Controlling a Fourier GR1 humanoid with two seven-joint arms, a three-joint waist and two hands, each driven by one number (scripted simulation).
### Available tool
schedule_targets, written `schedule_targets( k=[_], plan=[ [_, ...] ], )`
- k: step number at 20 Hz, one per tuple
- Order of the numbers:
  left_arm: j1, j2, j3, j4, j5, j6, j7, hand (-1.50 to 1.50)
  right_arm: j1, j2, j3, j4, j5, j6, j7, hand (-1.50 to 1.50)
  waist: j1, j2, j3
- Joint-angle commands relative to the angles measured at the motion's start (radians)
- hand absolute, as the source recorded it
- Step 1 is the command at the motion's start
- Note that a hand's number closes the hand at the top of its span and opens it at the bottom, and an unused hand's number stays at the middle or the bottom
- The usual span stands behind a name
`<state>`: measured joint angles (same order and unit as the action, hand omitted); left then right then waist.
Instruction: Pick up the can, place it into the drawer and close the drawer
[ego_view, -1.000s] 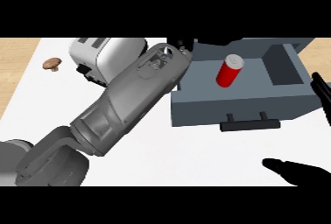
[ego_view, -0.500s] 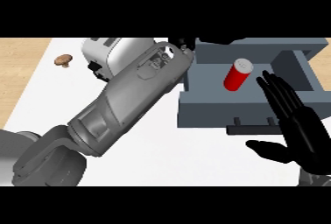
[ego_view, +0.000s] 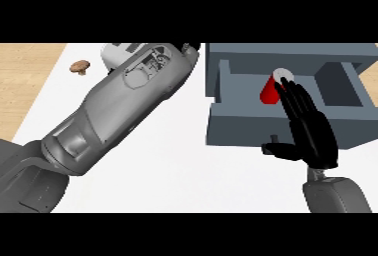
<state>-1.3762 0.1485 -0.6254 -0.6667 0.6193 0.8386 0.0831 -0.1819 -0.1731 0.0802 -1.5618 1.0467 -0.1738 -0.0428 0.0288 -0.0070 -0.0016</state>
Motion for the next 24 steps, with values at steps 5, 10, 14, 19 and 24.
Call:
schedule_targets(
  k=[5,10,14,19,24],
  plan=[
    [0.077,0.115,-0.007,-0.158,-0.054,0.005,0.101,-1.5,-0.157,0.058,-0.037,0.342,0.076,-0.173,-0.034,-1.5,0.007,0.007,0.003],
    [0.157,0.203,-0.006,-0.264,-0.063,-0.033,0.12,-1.5,-0.251,0.044,-0.079,0.501,0.13,-0.245,-0.032,-1.5,0.019,0.009,0.002],
    [0.168,0.26,-0.004,-0.345,-0.063,-0.049,0.186,-1.5,-0.378,0.034,-0.13,0.642,0.147,-0.303,-0.029,-1.5,0.039,0.012,0.003],
    [0.254,0.282,-0.013,-0.431,-0.079,-0.046,0.188,-1.5,-0.44,0.03,-0.185,0.788,0.143,-0.451,-0.08,-1.5,0.043,0.016,0.004],
    [0.304,0.322,0.005,-0.474,-0.088,-0.062,0.194,-1.5,-0.588,0.035,-0.221,0.961,0.163,-0.512,-0.074,-1.5,0.046,0.024,0.004]
  ],
)
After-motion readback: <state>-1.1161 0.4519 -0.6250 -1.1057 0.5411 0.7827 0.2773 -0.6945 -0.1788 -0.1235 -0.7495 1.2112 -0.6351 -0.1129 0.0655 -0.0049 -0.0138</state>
